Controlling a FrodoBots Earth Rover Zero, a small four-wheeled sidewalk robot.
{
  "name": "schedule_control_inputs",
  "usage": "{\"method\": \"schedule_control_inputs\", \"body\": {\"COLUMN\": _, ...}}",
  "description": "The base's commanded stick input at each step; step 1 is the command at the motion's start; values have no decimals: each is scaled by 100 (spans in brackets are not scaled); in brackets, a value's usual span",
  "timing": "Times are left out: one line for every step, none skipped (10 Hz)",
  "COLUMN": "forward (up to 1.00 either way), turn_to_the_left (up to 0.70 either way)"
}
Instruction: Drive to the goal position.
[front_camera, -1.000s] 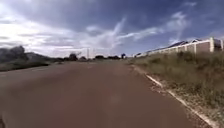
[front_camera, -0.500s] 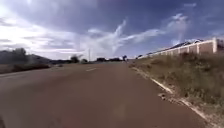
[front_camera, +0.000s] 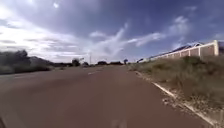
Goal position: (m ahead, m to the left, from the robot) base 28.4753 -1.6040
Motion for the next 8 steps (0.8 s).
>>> {"method": "schedule_control_inputs", "body": {"forward": 100, "turn_to_the_left": 0}}
{"method": "schedule_control_inputs", "body": {"forward": 100, "turn_to_the_left": 0}}
{"method": "schedule_control_inputs", "body": {"forward": 100, "turn_to_the_left": 0}}
{"method": "schedule_control_inputs", "body": {"forward": 100, "turn_to_the_left": 0}}
{"method": "schedule_control_inputs", "body": {"forward": 100, "turn_to_the_left": 0}}
{"method": "schedule_control_inputs", "body": {"forward": 100, "turn_to_the_left": 0}}
{"method": "schedule_control_inputs", "body": {"forward": 100, "turn_to_the_left": 0}}
{"method": "schedule_control_inputs", "body": {"forward": 100, "turn_to_the_left": 0}}
